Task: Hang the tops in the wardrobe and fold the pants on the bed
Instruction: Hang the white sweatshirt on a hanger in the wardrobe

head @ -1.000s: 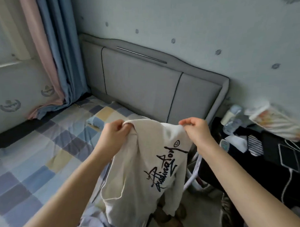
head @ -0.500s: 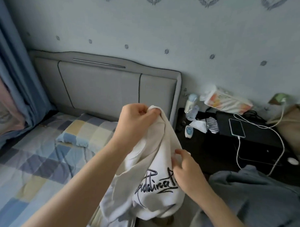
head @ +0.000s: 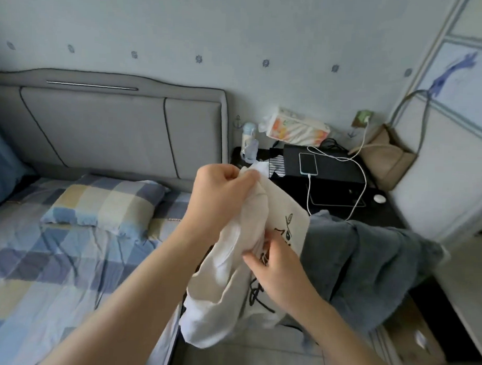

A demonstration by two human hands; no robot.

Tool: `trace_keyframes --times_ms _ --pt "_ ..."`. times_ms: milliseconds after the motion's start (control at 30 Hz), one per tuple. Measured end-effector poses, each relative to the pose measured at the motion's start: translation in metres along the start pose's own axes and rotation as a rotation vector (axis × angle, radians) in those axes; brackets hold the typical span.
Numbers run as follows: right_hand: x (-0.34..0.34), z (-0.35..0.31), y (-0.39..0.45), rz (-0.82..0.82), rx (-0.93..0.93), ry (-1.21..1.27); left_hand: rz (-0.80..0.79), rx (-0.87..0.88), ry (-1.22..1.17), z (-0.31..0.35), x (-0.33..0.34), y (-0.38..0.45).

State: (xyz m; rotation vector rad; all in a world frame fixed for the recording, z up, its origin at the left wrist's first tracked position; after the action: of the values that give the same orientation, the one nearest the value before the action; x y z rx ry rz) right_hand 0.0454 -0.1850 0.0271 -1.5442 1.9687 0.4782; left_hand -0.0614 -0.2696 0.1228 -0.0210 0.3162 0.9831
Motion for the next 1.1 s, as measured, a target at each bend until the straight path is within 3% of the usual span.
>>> trace_keyframes --times_ms 233,400,533,600,733,833,933,1000,1100 --pt "-0.054 0.071 -0.062 0.142 0.144 -0.139 -0.047 0.006 -0.084 0.009 0.042 -0.034" --pt "-0.105 0.104 -0.106 0.233 0.416 -0.390 -0.186 -0.009 -0.257 0.024 0.073 -0.039" --pt "-0.113 0.106 -0.126 0.111 0.343 -0.073 -0.299 -0.045 -0.322 0.039 0.100 -0.035" --pt "-0.103 0.099 -0.130 0.035 0.349 -0.031 -0.391 -0.047 -0.327 0.043 0.117 -0.032" --pt "-0.091 0.114 -0.137 0.171 0.484 -0.138 -0.530 -0.040 -0.277 0.044 0.138 -0.023" --pt "-0.113 0.125 -0.154 0.338 0.632 0.037 -0.569 -0.015 -0.093 0.033 0.141 -0.007" --pt "-0.143 0.114 -0.179 0.645 0.676 0.232 -0.625 0.056 0.318 0.016 0.144 0.005" --pt "-0.161 0.101 -0.193 0.780 0.641 0.228 -0.704 0.096 0.639 0.003 0.151 0.005" --pt "-0.178 0.073 -0.210 0.917 0.491 0.165 -0.793 0.198 0.815 -0.014 0.165 -0.001"
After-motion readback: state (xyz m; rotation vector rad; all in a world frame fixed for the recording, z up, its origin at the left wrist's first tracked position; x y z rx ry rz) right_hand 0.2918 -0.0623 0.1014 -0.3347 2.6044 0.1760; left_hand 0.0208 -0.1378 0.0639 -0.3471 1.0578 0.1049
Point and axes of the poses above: each hand's wrist, its own y-axis towards the middle knuckle, its own x-axis out of the palm, z = x × y, the point moved 1 cm from there along y, towards the middle knuckle, and after that the axes turned 14 degrees about -z, right-handed, at the moved point
